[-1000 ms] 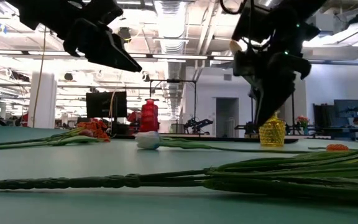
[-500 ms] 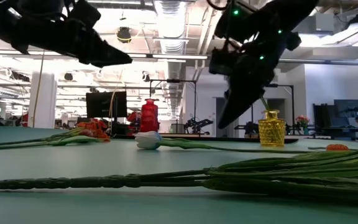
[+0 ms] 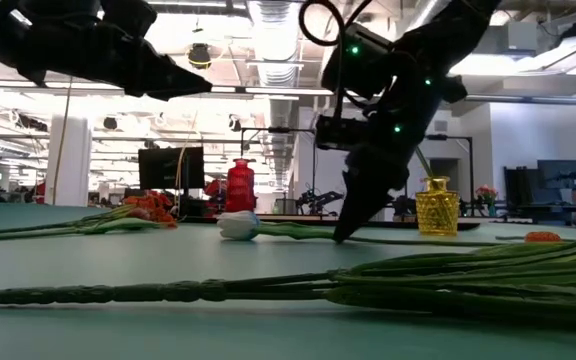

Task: Sort flowers into vase by color
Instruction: Put the top white flower into the yellow vase

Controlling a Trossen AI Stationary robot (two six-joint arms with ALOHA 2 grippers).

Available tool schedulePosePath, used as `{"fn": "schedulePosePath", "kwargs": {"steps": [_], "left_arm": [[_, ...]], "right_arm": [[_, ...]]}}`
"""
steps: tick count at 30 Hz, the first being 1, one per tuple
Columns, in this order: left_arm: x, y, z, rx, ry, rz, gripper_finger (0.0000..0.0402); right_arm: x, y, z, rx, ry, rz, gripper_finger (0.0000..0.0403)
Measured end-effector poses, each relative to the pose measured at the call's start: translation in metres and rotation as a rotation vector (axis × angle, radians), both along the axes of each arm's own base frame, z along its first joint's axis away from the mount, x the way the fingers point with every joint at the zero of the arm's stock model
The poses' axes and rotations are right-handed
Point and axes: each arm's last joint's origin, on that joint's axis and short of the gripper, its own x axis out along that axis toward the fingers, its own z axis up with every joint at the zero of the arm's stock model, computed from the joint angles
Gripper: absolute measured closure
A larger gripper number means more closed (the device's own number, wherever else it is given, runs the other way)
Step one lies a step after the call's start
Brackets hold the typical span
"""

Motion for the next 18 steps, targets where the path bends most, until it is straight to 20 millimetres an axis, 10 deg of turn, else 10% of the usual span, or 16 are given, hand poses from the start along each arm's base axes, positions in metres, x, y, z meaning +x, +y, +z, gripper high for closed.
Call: {"fn": "schedulePosePath", "kwargs": {"steps": [10,18], "left_arm": [[-0.001,0.0,-0.004,-0.063,0.033,0.004,0.0221],[-0.001,-0.001,-0.007,-0.103,0.064,0.01,0.0221]], "right_arm": [[-0.002,0.006,-0.02,0.032,0.078,-0.031,0.0237],[-0.004,0.015,-0.016,0.1,0.067,-0.056,0.0357]]}}
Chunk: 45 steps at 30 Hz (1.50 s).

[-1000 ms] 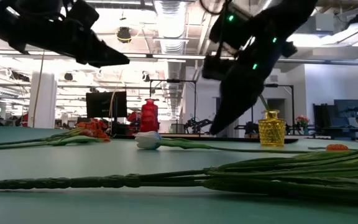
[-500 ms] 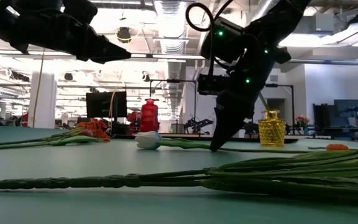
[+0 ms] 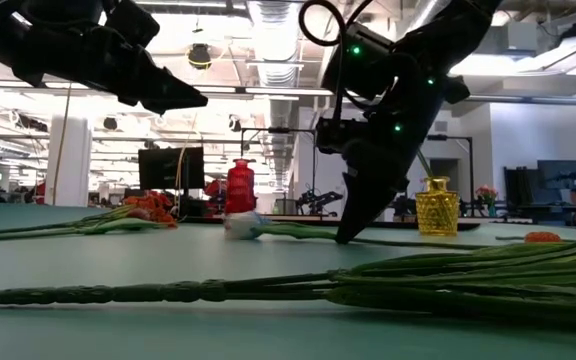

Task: Sort flowers into vase by color
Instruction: Put the top white flower into the yellow vase

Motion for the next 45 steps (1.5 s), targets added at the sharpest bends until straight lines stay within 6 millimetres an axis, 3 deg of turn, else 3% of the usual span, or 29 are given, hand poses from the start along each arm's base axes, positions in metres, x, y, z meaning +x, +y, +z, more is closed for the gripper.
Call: {"fn": "schedulePosePath", "kwargs": {"steps": [2,6,10,13,21,25,29,33,45], "left_arm": [[0.0,0.0,0.0,-0.01,0.002,0.002,0.0221],[0.0,0.0,-0.001,-0.016,0.005,0.003,0.0221],[0.0,0.0,-0.001,-0.017,0.005,0.004,0.0221],[0.0,0.0,-0.001,-0.017,0.005,0.004,0.0221],[0.0,0.0,-0.001,-0.023,0.011,0.005,0.0221],[0.0,0.0,-0.001,-0.022,0.006,0.005,0.0221],[0.0,0.0,0.0,-0.02,-0.006,0.005,0.0221],[0.0,0.0,0.0,-0.007,-0.006,0.003,0.0221],[0.001,0.0,0.004,0.011,-0.04,0.0,0.0221]], "right_arm": [[0.0,0.002,0.006,0.015,-0.02,-0.003,0.0383],[-0.005,0.01,0.025,0.028,-0.081,0.036,0.0382],[-0.007,0.018,0.074,-0.033,-0.289,0.149,0.0387],[-0.021,0.017,0.097,-0.12,-0.384,0.159,0.0387],[-0.104,-0.01,0.147,-0.317,-0.762,0.07,0.0387],[-0.153,-0.024,0.168,-0.525,-1.039,-0.012,0.0387],[-0.193,-0.038,0.172,-0.737,-1.163,-0.228,0.0387],[-0.216,-0.051,0.17,-0.842,-1.216,-0.439,0.0387],[-0.214,-0.089,0.139,-0.95,-1.137,-0.651,0.0387]]}}
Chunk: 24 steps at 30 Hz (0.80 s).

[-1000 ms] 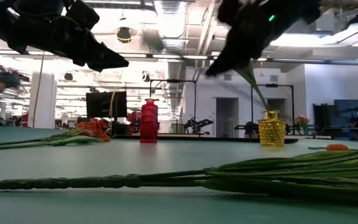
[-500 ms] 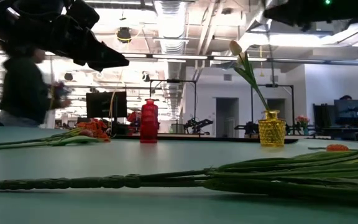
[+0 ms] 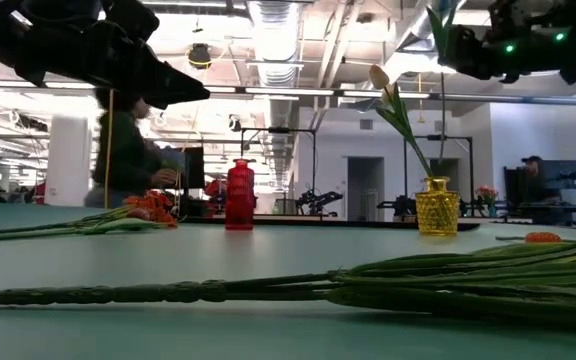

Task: Sort flowers into vase by color
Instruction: Put the top white flower into the yellow vase

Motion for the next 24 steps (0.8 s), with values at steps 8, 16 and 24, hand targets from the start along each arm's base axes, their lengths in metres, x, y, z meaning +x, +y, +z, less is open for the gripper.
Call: {"fn": "schedulePosePath", "kwargs": {"steps": [8,16,24], "left_arm": [[0.0,0.0,-0.001,-0.001,0.013,0.0,0.0221],[-0.001,0.0,-0.003,0.007,0.032,-0.002,0.0221],[-0.001,0.0,-0.003,0.019,0.032,-0.004,0.0221]], "right_arm": [[0.007,-0.015,-0.01,0.012,0.045,-0.06,0.0387],[0.015,-0.022,-0.021,0.047,0.108,-0.072,0.0387],[0.019,-0.024,-0.026,0.074,0.116,-0.061,0.0351]]}}
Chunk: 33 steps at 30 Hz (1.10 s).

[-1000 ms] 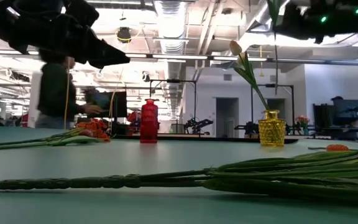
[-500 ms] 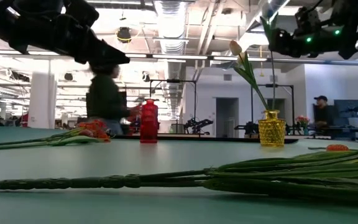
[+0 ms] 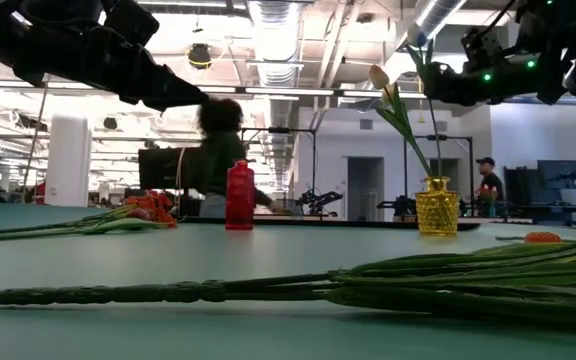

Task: Sort flowers into vase by color
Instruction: Put the top white flower into the yellow vase, then put the white flower into the yellow vase

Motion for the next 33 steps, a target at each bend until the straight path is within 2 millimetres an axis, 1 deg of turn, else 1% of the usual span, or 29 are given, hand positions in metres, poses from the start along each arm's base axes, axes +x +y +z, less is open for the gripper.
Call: {"fn": "schedulePosePath", "kwargs": {"steps": [5,9,15,19,22,24,29,33], "left_arm": [[0.0,0.0,0.0,0.001,-0.001,0.0,0.0221],[0.0,0.0,0.0,0.001,-0.001,0.0,0.0221],[0.0,0.0,0.0,-0.007,-0.002,0.001,0.0221],[0.0,0.0,0.0,-0.016,-0.003,0.002,0.0221],[0.0,0.0,-0.001,-0.033,0.004,0.005,0.0221],[0.0,0.0,-0.001,-0.044,0.012,0.007,0.0221],[-0.001,0.0,-0.004,-0.063,0.033,0.003,0.0221],[-0.001,-0.001,-0.004,-0.08,0.04,-0.012,0.0221]], "right_arm": [[0.0,0.003,0.001,0.007,-0.003,-0.009,0.0316],[0.001,0.006,-0.003,0.026,0.05,-0.001,0.0284],[0.002,0.006,-0.011,0.102,0.094,-0.032,0.022],[0.006,0.006,-0.013,0.168,0.176,-0.022,0.0179],[0.013,0.007,-0.007,0.243,0.283,-0.004,0.0159],[0.017,0.009,0.001,0.304,0.339,0.009,0.0153],[0.02,0.021,0.025,0.437,0.464,0.053,0.015],[0.02,0.036,0.046,0.52,0.513,0.161,0.015]]}}
